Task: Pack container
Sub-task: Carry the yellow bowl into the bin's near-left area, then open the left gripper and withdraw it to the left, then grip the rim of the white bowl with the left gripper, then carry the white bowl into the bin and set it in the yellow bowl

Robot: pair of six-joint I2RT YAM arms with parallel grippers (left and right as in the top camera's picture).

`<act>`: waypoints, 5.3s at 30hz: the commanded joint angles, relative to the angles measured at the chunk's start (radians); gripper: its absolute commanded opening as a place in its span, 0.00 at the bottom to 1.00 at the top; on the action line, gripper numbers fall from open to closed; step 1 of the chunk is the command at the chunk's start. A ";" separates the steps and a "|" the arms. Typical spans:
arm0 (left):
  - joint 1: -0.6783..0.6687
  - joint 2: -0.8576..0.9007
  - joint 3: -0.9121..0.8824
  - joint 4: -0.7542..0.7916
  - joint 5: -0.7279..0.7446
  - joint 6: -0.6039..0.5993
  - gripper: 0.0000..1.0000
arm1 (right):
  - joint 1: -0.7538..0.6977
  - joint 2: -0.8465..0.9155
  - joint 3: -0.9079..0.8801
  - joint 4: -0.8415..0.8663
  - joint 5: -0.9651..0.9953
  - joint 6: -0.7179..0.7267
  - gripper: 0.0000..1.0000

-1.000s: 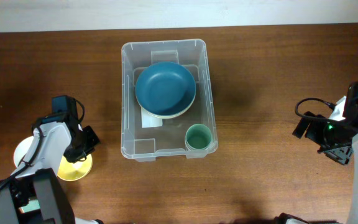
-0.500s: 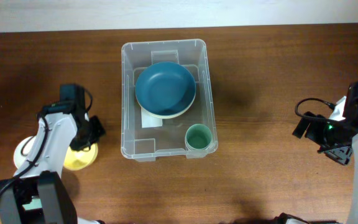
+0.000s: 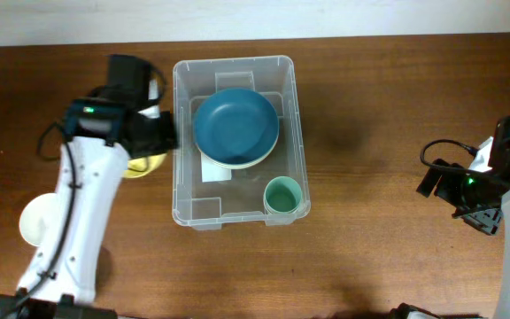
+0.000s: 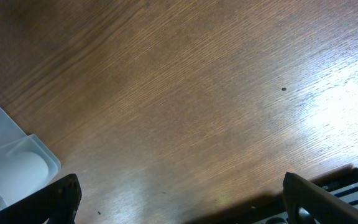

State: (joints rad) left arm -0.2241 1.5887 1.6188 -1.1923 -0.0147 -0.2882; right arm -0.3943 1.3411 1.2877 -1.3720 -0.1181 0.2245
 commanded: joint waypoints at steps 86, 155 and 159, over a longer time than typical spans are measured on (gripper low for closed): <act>0.711 0.298 -0.365 0.216 -0.130 -0.062 0.84 | -0.005 -0.001 -0.001 0.006 0.010 -0.011 0.99; -0.306 0.214 -0.113 0.020 0.039 -0.067 0.31 | -0.005 -0.001 -0.001 0.007 0.010 -0.011 0.99; -0.305 0.214 -0.112 0.017 0.038 -0.067 0.37 | -0.005 -0.001 -0.001 0.006 0.010 -0.011 0.99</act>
State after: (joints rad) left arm -0.5293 1.7954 1.5101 -1.1683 0.0193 -0.3523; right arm -0.3943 1.3411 1.2877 -1.3674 -0.1177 0.2237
